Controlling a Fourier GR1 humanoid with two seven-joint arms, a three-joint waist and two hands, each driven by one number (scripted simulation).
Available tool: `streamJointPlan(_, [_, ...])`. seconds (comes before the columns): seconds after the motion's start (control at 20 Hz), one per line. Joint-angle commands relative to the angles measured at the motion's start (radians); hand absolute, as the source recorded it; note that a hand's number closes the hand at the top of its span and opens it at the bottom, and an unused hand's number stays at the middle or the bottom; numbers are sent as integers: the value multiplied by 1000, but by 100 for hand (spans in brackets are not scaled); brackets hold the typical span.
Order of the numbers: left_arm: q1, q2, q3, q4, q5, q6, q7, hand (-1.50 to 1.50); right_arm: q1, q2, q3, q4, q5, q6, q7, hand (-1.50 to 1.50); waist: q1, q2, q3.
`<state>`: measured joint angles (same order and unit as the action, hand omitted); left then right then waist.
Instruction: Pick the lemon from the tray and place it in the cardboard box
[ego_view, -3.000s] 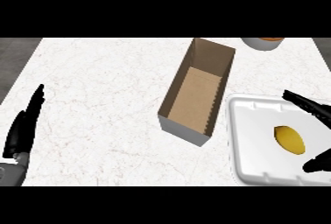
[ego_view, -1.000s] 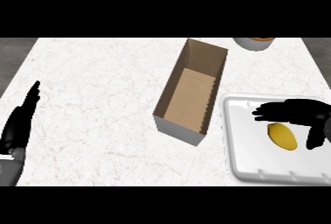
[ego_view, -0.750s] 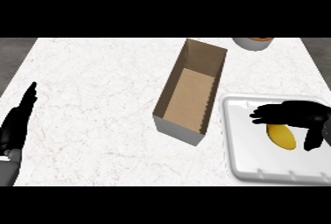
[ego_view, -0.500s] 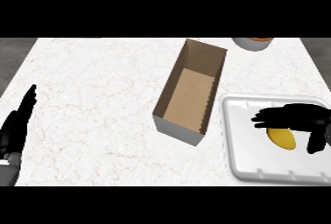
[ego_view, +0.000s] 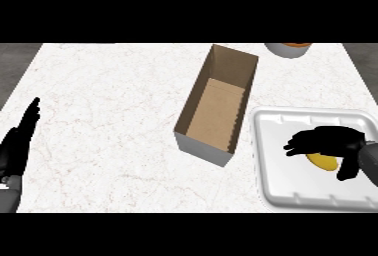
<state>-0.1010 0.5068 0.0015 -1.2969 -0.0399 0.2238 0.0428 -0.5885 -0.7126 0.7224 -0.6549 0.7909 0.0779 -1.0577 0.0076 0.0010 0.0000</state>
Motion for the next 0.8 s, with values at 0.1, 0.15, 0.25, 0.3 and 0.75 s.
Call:
streamJointPlan(0.1, [18,-26,-9,-55,-30,18,35,0,26,33,-104,26,-40,-137,-110,150,2,0,1])
streamJointPlan(0.15, [-14,-16,19,43,-12,-18,-14,0,39,64,-102,-26,-35,-134,-61,150,-9,0,0])
streamJointPlan(0.25, [2,2,31,16,-8,-37,-24,0,0,76,-131,12,-31,-141,-88,150,2,2,1])
streamJointPlan(0.3, [-13,-51,-4,-33,-51,29,36,0,46,70,-142,16,-22,-195,-83,150,-3,0,1])
streamJointPlan(0.75, [-8,-32,22,3,-46,-12,-1,0,-69,64,-343,68,-131,-179,96,150,5,3,0])
